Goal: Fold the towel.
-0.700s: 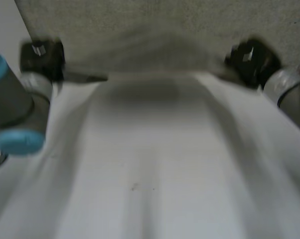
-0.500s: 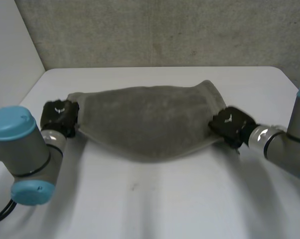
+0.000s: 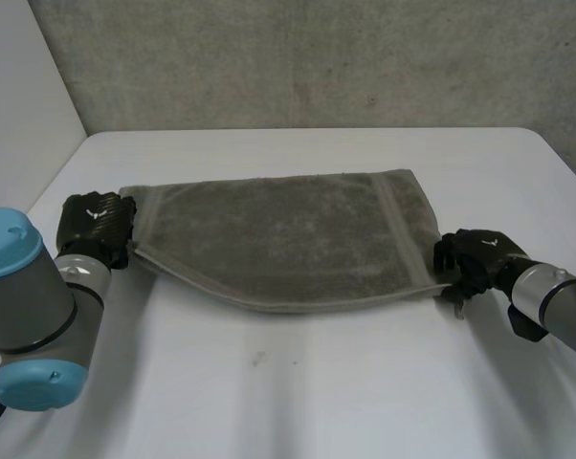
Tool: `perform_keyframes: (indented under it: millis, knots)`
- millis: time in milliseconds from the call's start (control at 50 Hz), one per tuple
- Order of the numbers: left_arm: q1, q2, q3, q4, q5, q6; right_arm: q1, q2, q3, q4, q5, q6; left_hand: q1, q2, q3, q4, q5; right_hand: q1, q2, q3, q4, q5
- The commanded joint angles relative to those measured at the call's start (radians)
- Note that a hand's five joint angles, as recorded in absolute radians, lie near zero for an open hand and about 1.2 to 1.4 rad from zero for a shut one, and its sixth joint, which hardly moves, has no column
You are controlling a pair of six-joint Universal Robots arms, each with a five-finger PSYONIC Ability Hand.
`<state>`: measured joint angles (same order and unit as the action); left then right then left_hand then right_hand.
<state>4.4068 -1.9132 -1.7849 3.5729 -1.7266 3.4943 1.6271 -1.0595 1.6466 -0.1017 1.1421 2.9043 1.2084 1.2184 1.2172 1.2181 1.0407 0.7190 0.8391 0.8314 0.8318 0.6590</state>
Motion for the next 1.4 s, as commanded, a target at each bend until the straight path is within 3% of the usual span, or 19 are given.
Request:
perform_keyframes:
  millis: [20,160,240,280,320,380,420,460,600,660,700,860,1020,1180,1220,1240,1260,1280,1400]
  knots:
    - [0.002,-0.003,-0.007,-0.002,-0.002,0.000,-0.003,-0.010,0.022,-0.030,0.065,-0.017,0.188,0.178,0.179,0.178,0.181,0.677,0.557,0.565,0.564,0.563]
    - [-0.007,0.043,-0.050,-0.092,-0.002,0.011,-0.006,-0.123,0.041,-0.019,0.051,-0.157,0.188,0.178,0.179,0.178,0.181,0.677,0.557,0.565,0.564,0.563]
    - [-0.012,0.094,-0.076,-0.220,-0.002,0.031,-0.009,-0.229,0.036,0.220,0.041,-0.395,0.188,0.178,0.179,0.178,0.181,0.677,0.557,0.565,0.564,0.563]
    - [-0.015,0.147,-0.106,-0.383,-0.002,0.070,-0.021,-0.252,0.033,0.341,0.047,-0.501,0.188,0.178,0.179,0.178,0.181,0.677,0.557,0.565,0.564,0.563]
    - [-0.015,0.173,-0.123,-0.473,-0.002,0.095,-0.082,-0.283,0.045,0.562,0.065,-0.728,0.188,0.178,0.179,0.178,0.181,0.677,0.557,0.565,0.564,0.563]
    - [-0.012,0.227,-0.159,-0.627,-0.001,0.130,-0.115,-0.292,0.055,0.663,0.087,-0.835,0.188,0.178,0.179,0.178,0.181,0.677,0.557,0.565,0.564,0.563]
    - [-0.009,0.253,-0.171,-0.670,0.005,0.143,-0.150,-0.303,0.058,0.784,0.123,-0.963,0.188,0.178,0.179,0.178,0.181,0.677,0.557,0.565,0.564,0.563]
    - [-0.009,0.275,-0.174,-0.680,0.006,0.150,-0.154,-0.303,0.049,0.786,0.143,-0.968,0.188,0.178,0.179,0.178,0.181,0.677,0.557,0.565,0.564,0.563]
    - [-0.020,0.257,-0.102,-0.579,0.009,0.152,-0.142,-0.292,-0.010,0.731,0.156,-0.949,0.188,0.178,0.179,0.178,0.181,0.677,0.557,0.565,0.564,0.563]
    - [-0.033,0.171,-0.042,-0.495,0.004,0.158,-0.055,-0.250,-0.067,0.659,0.159,-0.895,0.188,0.178,0.179,0.178,0.181,0.677,0.557,0.565,0.564,0.563]
    - [-0.043,0.122,-0.001,-0.459,-0.001,0.158,0.060,-0.147,-0.166,0.553,0.191,-0.831,0.188,0.178,0.179,0.178,0.181,0.677,0.557,0.565,0.564,0.563]
    - [-0.056,-0.142,0.253,-0.326,-0.008,0.158,0.184,0.085,-0.391,0.293,0.327,-0.800,0.188,0.178,0.179,0.178,0.181,0.677,0.557,0.565,0.564,0.563]
    - [-0.059,-0.369,0.510,-0.302,-0.114,0.158,0.214,0.265,-0.533,0.022,0.305,-0.871,0.188,0.178,0.179,0.178,0.181,0.677,0.557,0.565,0.564,0.563]
    - [-0.064,-0.507,0.700,-0.318,-0.177,0.158,0.218,0.381,-0.634,-0.049,0.271,-0.944,0.188,0.178,0.179,0.178,0.181,0.677,0.557,0.565,0.564,0.563]
    - [-0.069,-0.523,0.711,-0.318,-0.176,0.155,0.218,0.398,-0.652,-0.052,0.269,-0.939,0.065,0.055,0.056,0.055,0.058,0.649,0.529,0.537,0.536,0.535]
    - [-0.072,-0.529,0.717,-0.318,-0.171,0.154,0.220,0.409,-0.657,-0.058,0.272,-0.938,-0.513,-0.523,-0.522,-0.523,-0.520,-0.208,-0.329,-0.321,-0.321,-0.323]
    - [-0.075,-0.529,0.717,-0.318,-0.171,0.157,0.220,0.409,-0.657,-0.058,0.272,-0.938,-1.034,-1.044,-1.043,-1.044,-1.041,-0.217,-0.337,-0.329,-0.330,-0.332]
    - [-0.075,-0.529,0.717,-0.318,-0.171,0.157,0.220,0.411,-0.656,-0.062,0.274,-0.933,-1.034,-1.044,-1.043,-1.044,-1.041,-0.544,-0.665,-0.657,-0.657,-0.659]
    - [-0.118,-0.506,0.713,-0.301,-0.160,0.147,0.221,0.366,-0.642,-0.070,0.281,-0.864,-1.034,-1.044,-1.043,-1.044,-1.041,-0.544,-0.665,-0.657,-0.657,-0.659]
